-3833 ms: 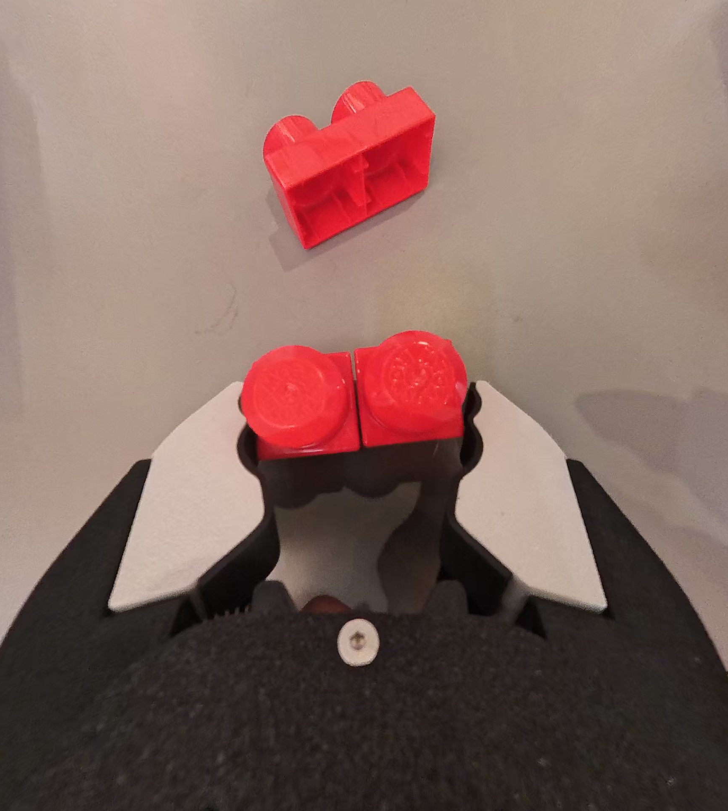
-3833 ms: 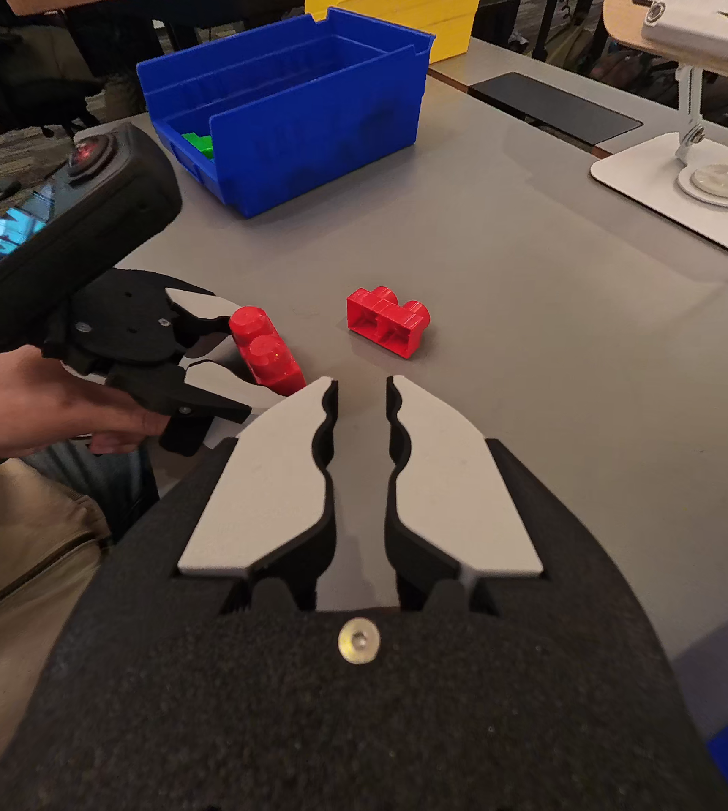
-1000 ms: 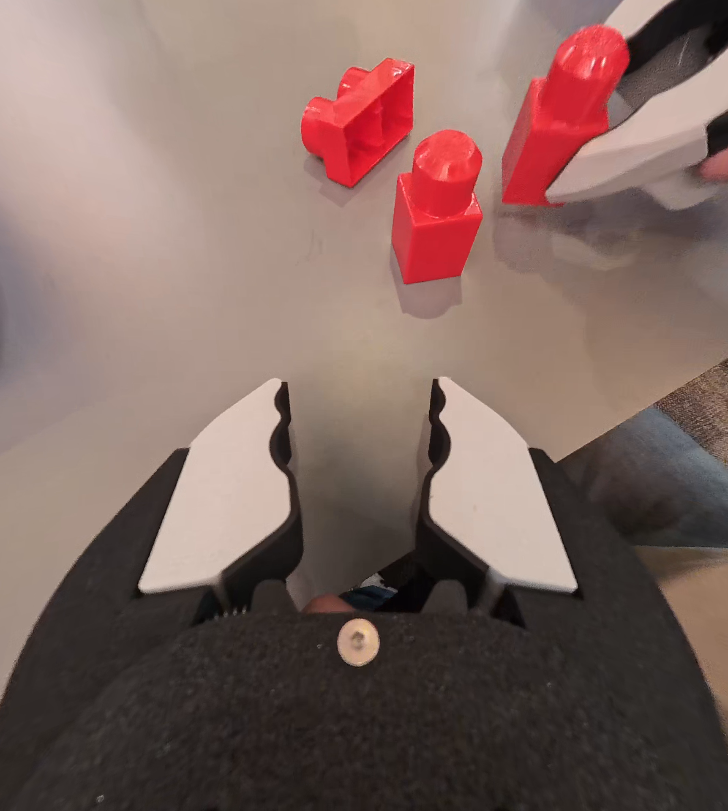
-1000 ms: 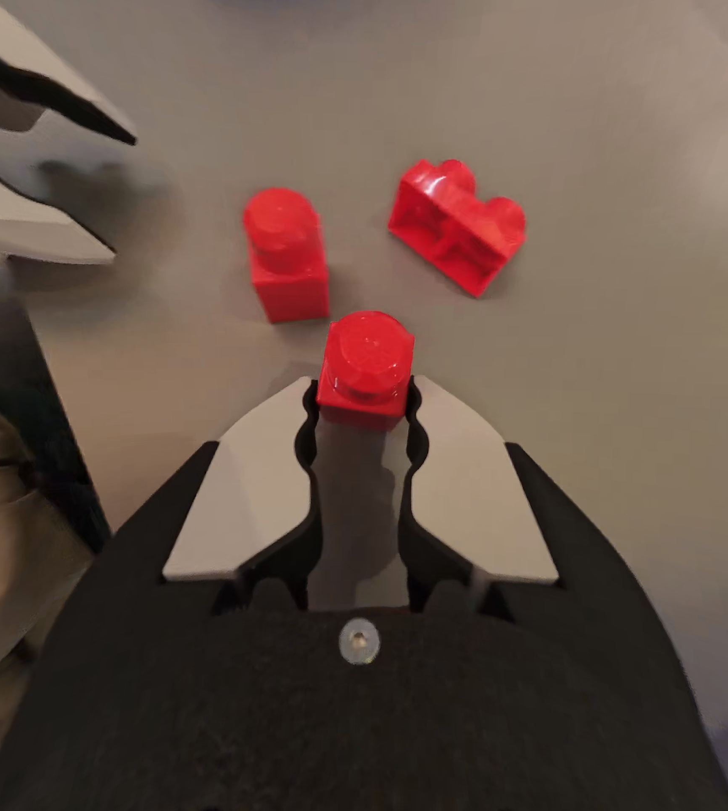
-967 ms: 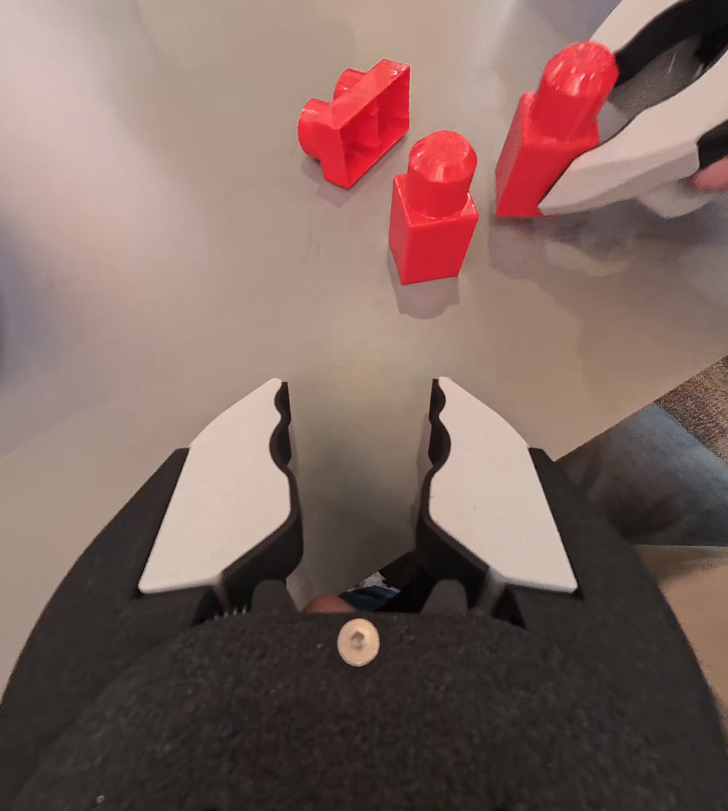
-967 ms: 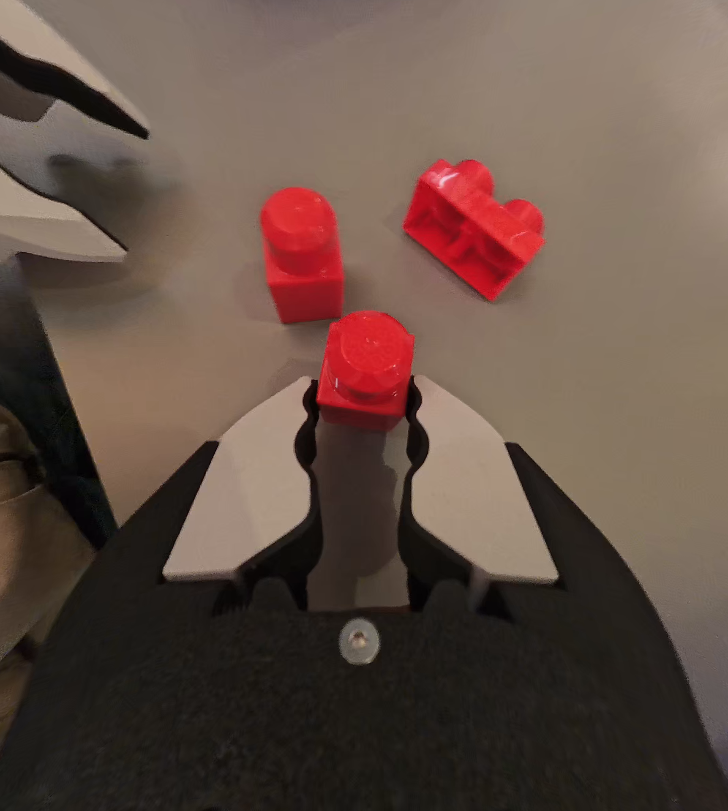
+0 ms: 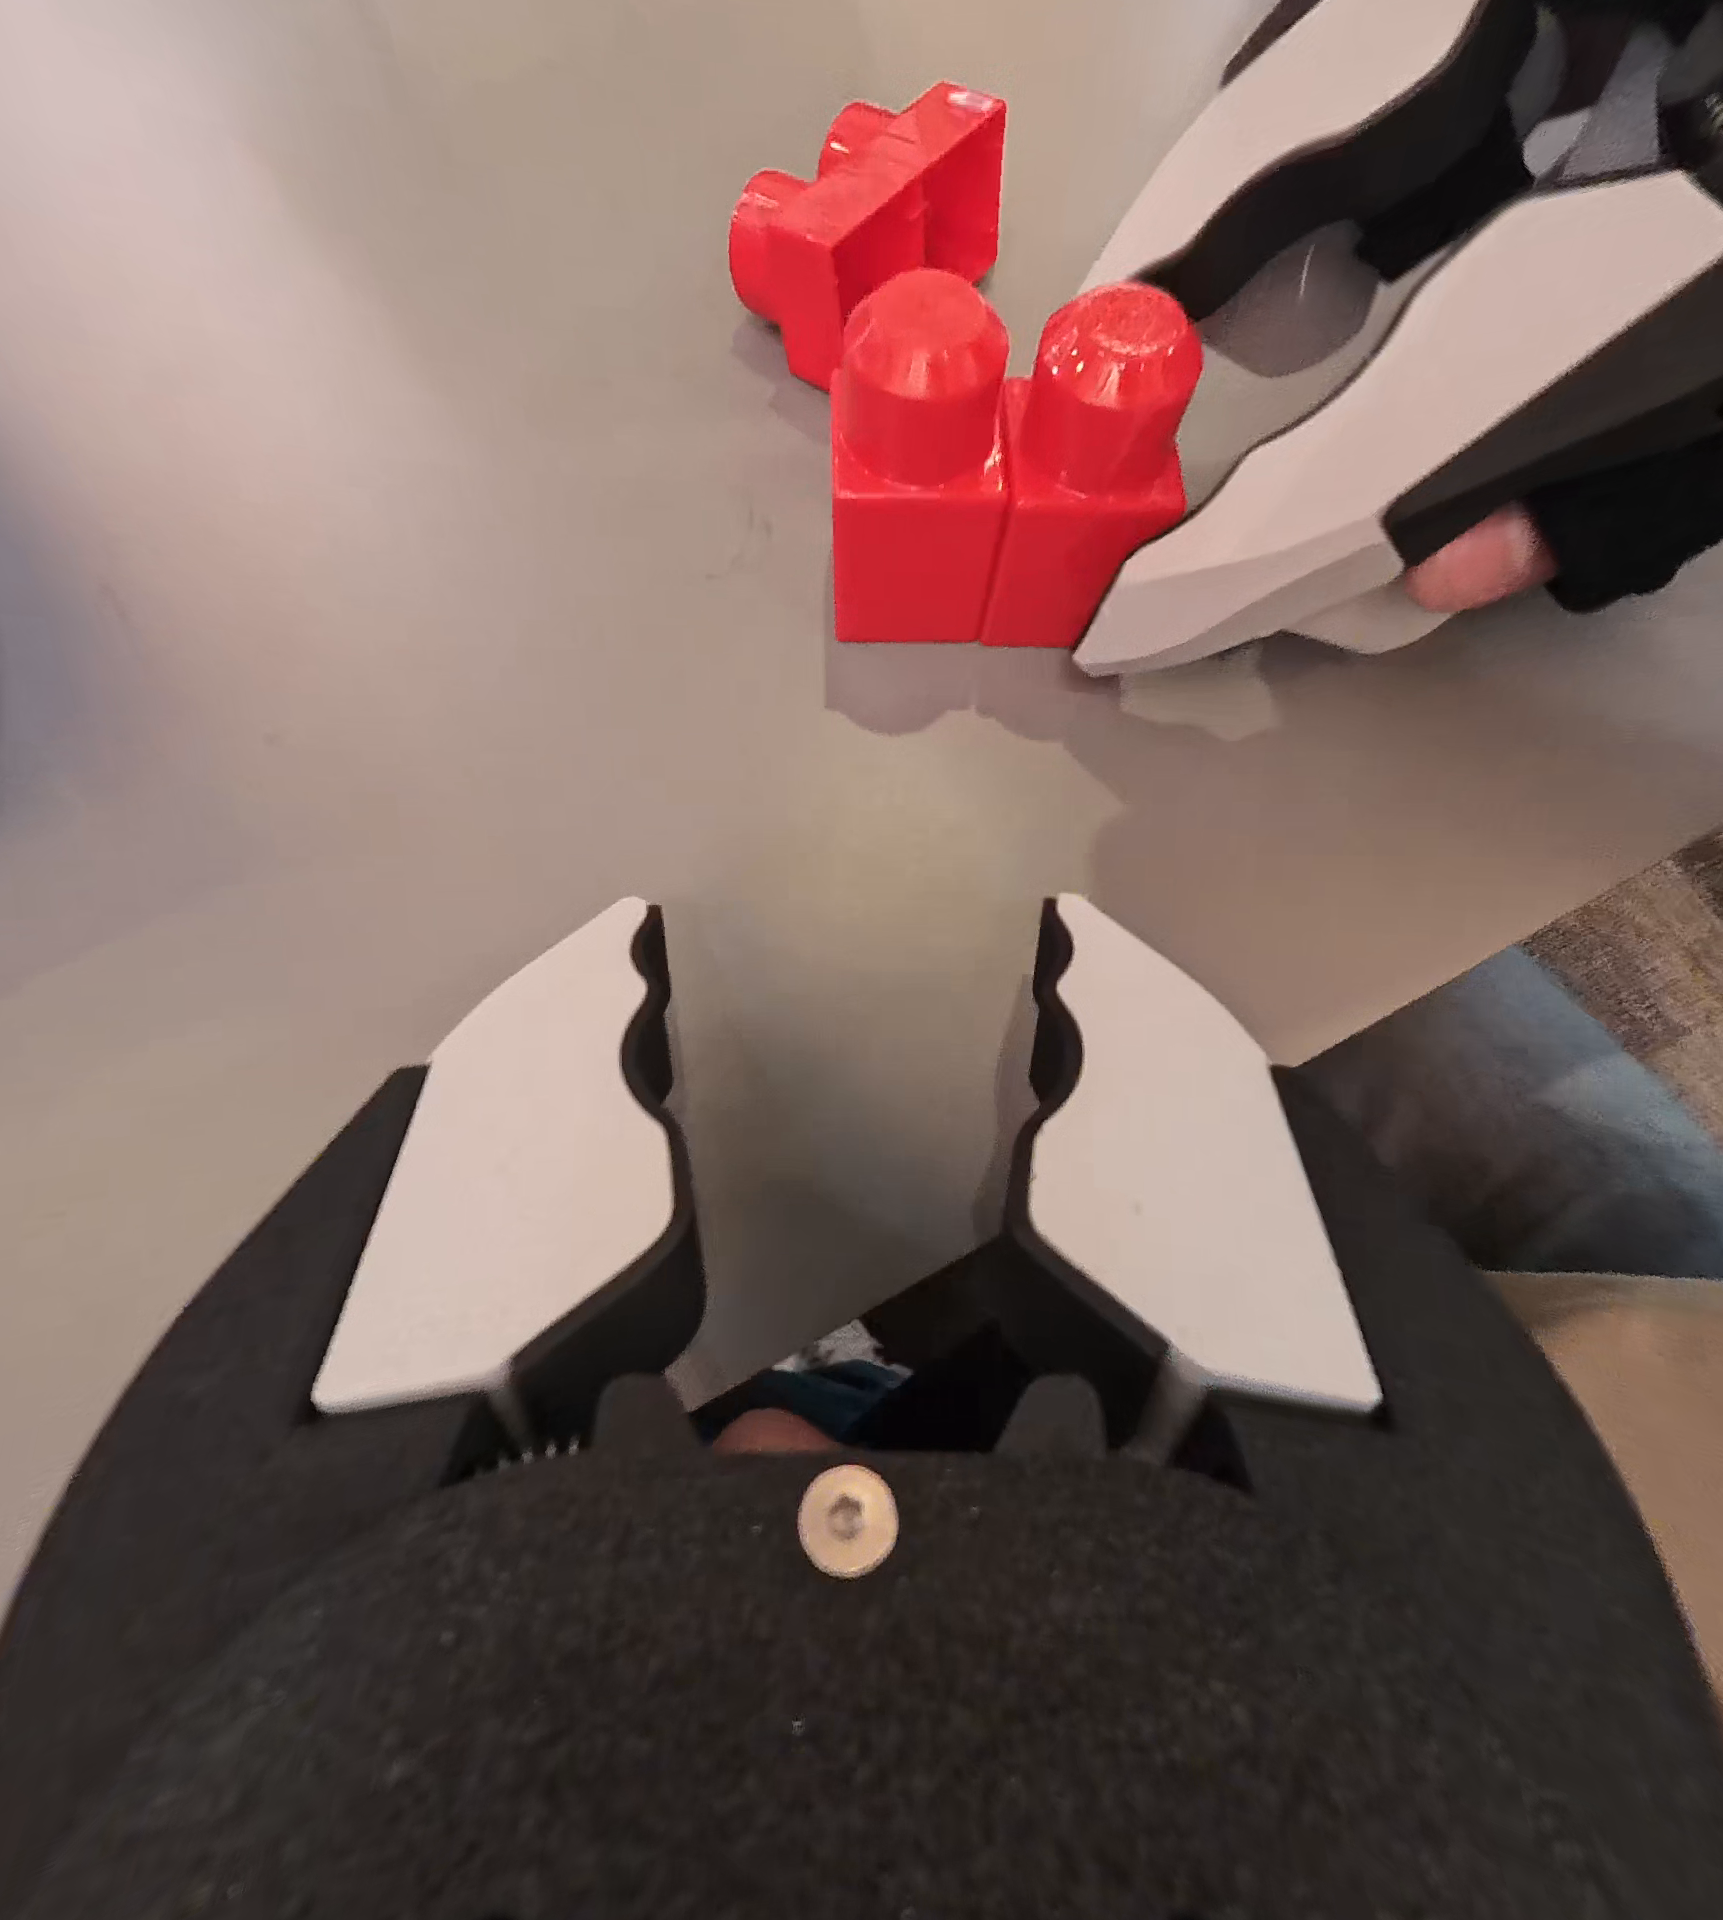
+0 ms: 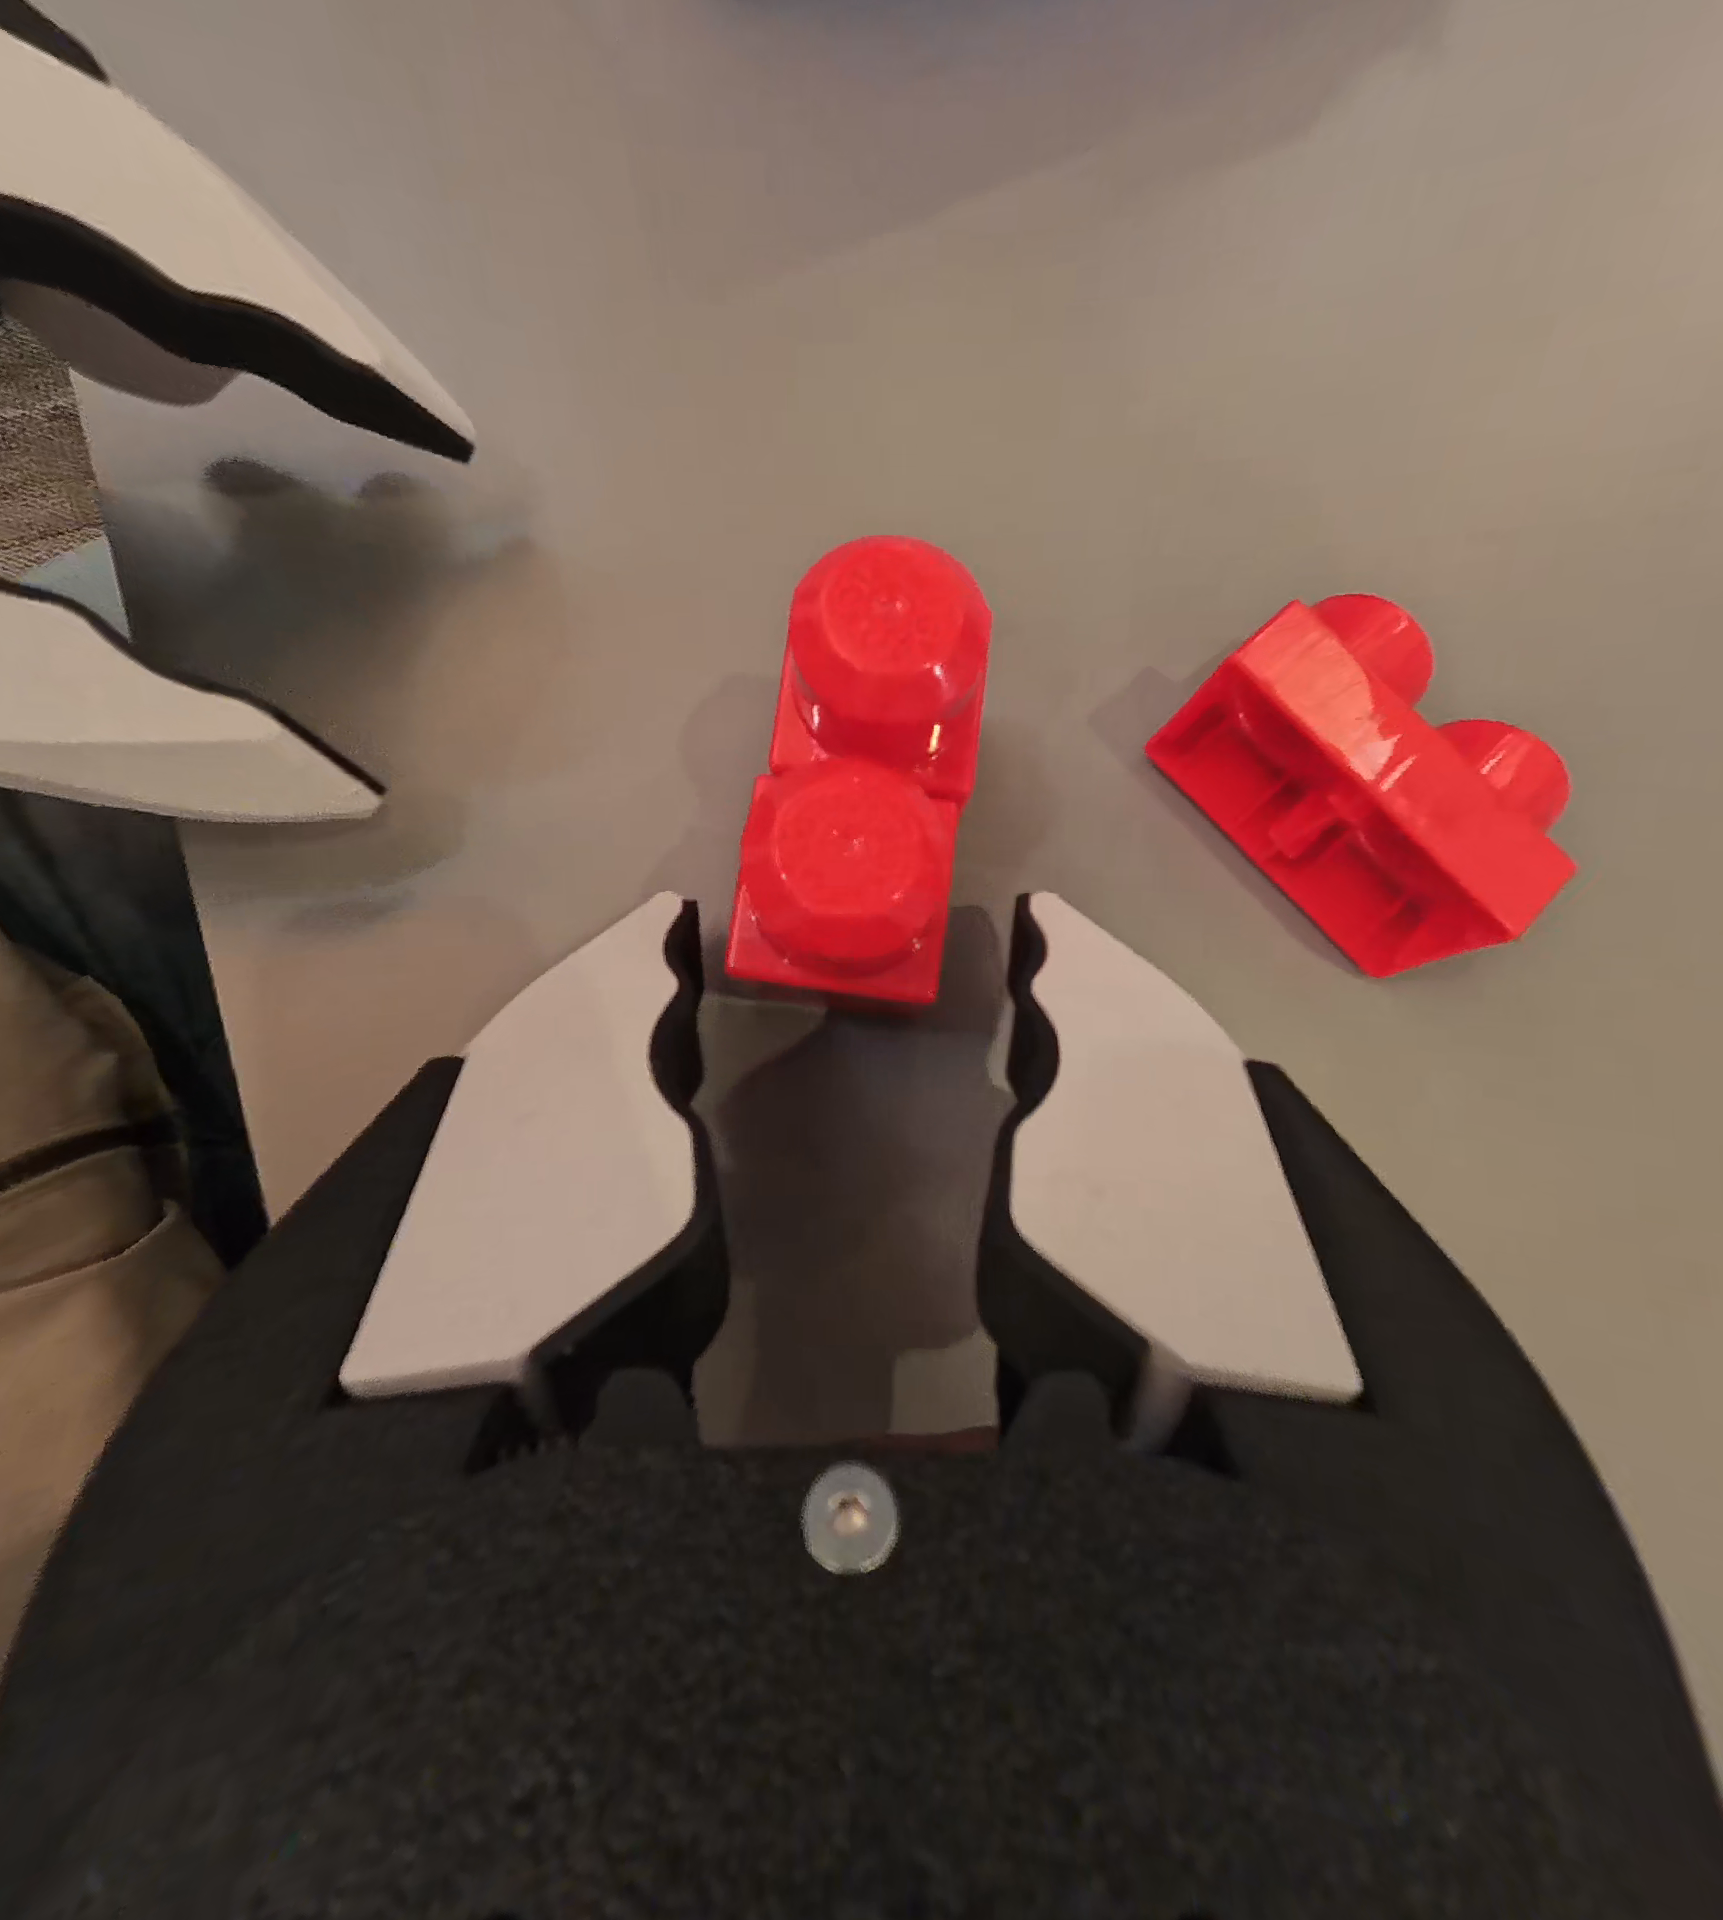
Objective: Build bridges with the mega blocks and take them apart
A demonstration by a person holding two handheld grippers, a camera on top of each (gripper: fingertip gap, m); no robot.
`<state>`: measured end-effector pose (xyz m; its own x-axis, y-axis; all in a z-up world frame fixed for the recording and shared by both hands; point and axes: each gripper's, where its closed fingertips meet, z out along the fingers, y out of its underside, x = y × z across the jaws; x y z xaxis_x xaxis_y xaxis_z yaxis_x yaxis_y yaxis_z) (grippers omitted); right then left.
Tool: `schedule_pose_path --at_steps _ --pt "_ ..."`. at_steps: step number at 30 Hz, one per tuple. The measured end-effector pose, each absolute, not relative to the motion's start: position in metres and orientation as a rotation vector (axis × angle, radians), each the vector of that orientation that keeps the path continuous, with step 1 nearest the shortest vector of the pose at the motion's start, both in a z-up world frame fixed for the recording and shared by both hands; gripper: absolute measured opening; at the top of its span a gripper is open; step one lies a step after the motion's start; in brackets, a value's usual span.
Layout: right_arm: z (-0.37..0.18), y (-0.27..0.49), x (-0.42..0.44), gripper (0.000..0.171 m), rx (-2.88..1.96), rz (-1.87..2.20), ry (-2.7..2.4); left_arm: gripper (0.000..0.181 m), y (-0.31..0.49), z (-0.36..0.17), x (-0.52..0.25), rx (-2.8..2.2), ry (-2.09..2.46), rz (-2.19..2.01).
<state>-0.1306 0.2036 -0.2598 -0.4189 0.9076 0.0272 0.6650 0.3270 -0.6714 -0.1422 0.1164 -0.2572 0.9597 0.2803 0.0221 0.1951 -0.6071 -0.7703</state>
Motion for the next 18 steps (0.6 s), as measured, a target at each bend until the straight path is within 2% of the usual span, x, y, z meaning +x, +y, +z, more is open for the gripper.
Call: schedule_pose_path --at_steps 6,13,18 --pt "-0.241 0.218 -0.117 0.062 -1.409 0.872 -2.091 0.071 0.135 -0.252 -0.131 -2.202 -0.354 0.067" --pt "-0.205 0.238 -0.088 0.058 -1.420 0.964 -1.865 0.089 0.162 -0.256 -0.137 -2.240 -0.460 0.109" --pt "-0.194 0.246 -0.070 0.055 -1.410 0.982 -1.809 0.090 0.183 -0.255 -0.135 -2.243 -0.490 0.092"
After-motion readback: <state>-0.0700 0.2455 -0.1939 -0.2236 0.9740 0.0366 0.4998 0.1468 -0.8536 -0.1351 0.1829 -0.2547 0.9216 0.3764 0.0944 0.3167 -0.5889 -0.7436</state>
